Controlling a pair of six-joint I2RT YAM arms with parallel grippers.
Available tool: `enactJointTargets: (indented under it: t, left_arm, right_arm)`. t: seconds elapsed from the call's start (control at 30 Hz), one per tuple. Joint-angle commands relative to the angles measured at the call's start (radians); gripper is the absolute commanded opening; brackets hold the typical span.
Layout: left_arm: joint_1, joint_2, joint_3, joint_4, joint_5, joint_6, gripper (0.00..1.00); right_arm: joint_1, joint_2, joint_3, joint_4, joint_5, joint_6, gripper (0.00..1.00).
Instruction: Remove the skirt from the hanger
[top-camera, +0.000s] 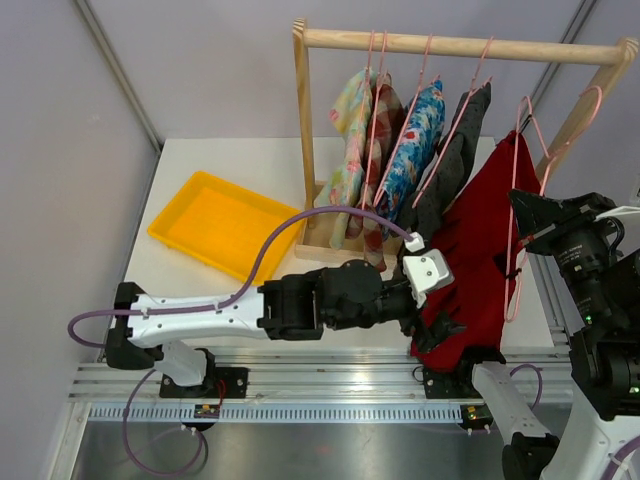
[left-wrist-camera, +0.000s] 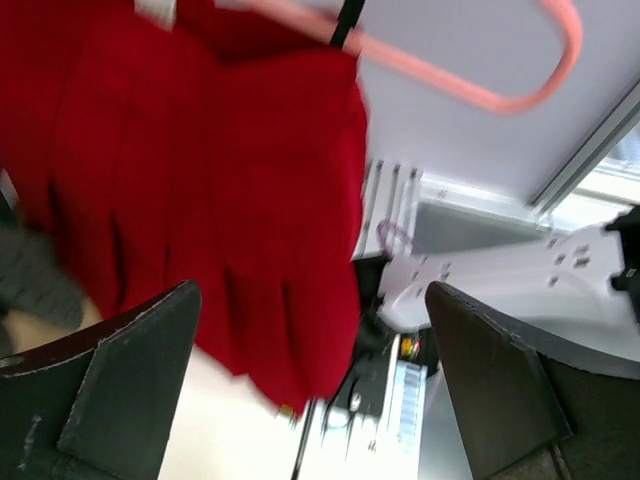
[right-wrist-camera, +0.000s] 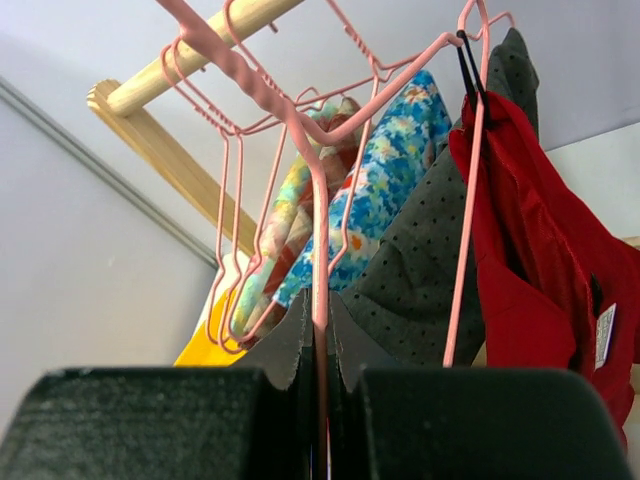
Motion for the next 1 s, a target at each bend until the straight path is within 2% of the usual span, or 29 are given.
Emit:
enactJointTargets:
  t: [0.0,0.3,0.43,0.53,0.6,0.63,0.67,0.7,0.73,0.97]
  left_arm:
    - [-0.009,0.034,0.014,0.247,0.034,0.007,0.99]
    - [-0.017,0.160,0.075,0.344,0.065,0.003,0.99]
    - [-0.014,0.163,0.066,0.391,0.067,0.025,0.87]
    - [-0.004,0.171,0.074,0.396,0.074,0.030,0.84]
    - [0.000,0.169,0.072,0.413,0.093,0.026,0.68]
    - [0.000,0.168,0.068,0.428,0.103,0.023,0.52]
    - [0.000,0.163,0.063,0.436,0.102,0.022,0.22]
    - [0.000,0.162,0.060,0.442,0.099,0.016,0.09]
    - [0.000,0.154,0.057,0.448,0.106,0.011,0.01]
    - [0.000,0.137,0.086,0.416,0.172,-0.007,0.00]
  right_arm:
    - [-0.003,-0.011,0.009,0.092,-0.073,0.030,0.00]
    - [-0.003,-0.014,0.063,0.075,-0.093,0.041,0.00]
    - [-0.003,0.000,0.112,0.040,-0.116,0.023,0.00]
    - [-0.001,0.000,0.130,0.029,-0.122,0.014,0.00]
    - [-0.001,0.004,0.135,0.028,-0.131,0.021,0.00]
    - [-0.003,0.006,0.132,0.031,-0.143,0.026,0.00]
    - [-0.001,0.007,0.133,0.029,-0.137,0.024,0.00]
    - [-0.003,0.006,0.135,0.028,-0.131,0.017,0.00]
    - [-0.001,0.003,0.123,0.035,-0.128,0.017,0.00]
    - [-0.003,-0.028,0.014,0.098,-0.153,0.066,0.00]
